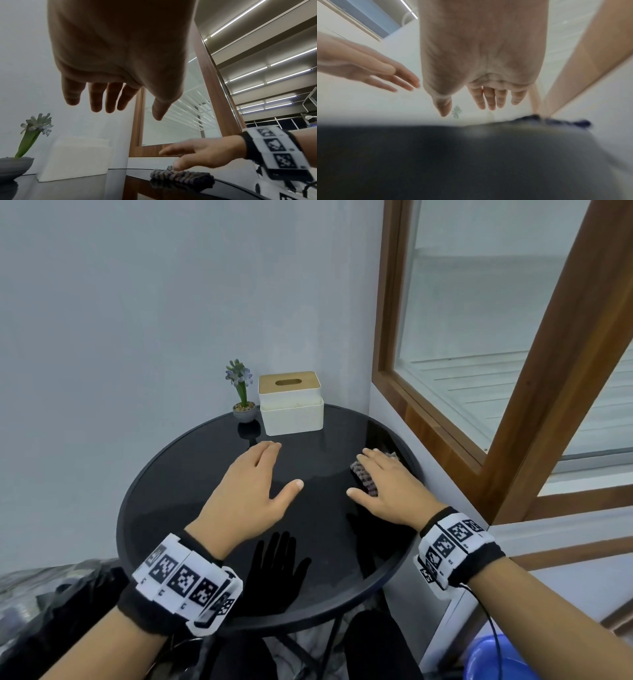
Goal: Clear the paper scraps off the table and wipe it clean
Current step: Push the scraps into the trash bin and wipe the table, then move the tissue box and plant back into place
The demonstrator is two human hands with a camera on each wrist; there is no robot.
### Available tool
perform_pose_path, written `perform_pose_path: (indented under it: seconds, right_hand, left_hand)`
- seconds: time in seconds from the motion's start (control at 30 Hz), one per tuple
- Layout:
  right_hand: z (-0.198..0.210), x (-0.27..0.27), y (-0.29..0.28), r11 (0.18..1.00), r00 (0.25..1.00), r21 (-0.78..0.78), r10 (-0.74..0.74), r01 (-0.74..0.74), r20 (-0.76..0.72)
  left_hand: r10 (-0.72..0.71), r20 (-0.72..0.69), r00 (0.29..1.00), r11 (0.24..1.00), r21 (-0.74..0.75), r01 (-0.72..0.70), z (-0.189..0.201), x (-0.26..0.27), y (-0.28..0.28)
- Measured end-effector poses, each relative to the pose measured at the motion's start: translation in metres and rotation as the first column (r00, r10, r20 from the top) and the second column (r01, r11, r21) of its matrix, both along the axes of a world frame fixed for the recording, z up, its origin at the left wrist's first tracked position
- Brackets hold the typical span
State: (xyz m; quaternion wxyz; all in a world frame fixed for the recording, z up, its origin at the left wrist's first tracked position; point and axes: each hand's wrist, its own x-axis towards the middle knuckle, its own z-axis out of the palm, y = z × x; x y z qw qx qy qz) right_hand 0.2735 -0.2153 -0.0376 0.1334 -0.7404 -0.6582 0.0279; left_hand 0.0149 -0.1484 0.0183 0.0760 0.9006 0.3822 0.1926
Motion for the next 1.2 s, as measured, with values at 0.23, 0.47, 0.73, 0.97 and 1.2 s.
perform_pose_path:
  seconds: [0.23, 0.47, 0.73, 0.97, 1.2]
  right_hand:
    - [0.045, -0.033, 0.021, 0.996, 0.997, 0.031, 0.078, -0.078, 0.001]
    - [0.068, -0.018, 0.084, 1.000, 0.998, -0.025, 0.015, -0.016, -0.055]
    - [0.064, 0.014, 0.172, 0.994, 0.991, -0.086, -0.074, 0.065, -0.114]
    - [0.053, 0.026, 0.225, 0.987, 0.973, -0.128, -0.118, 0.093, -0.197]
    - [0.041, 0.026, 0.236, 0.988, 0.942, -0.119, -0.129, 0.097, -0.308]
  left_hand:
    - [0.029, -0.018, 0.999, 0.997, -0.076, -0.030, -0.001, 0.017, 0.042]
    - [0.092, -0.047, 0.995, 0.984, -0.148, -0.098, -0.001, 0.036, 0.104]
    - [0.181, -0.036, 0.983, 0.948, -0.261, -0.184, -0.010, 0.057, 0.194]
    - [0.215, -0.005, 0.977, 0.932, -0.299, -0.207, -0.016, 0.080, 0.247]
    - [0.229, 0.027, 0.973, 0.922, -0.325, -0.208, -0.018, 0.081, 0.260]
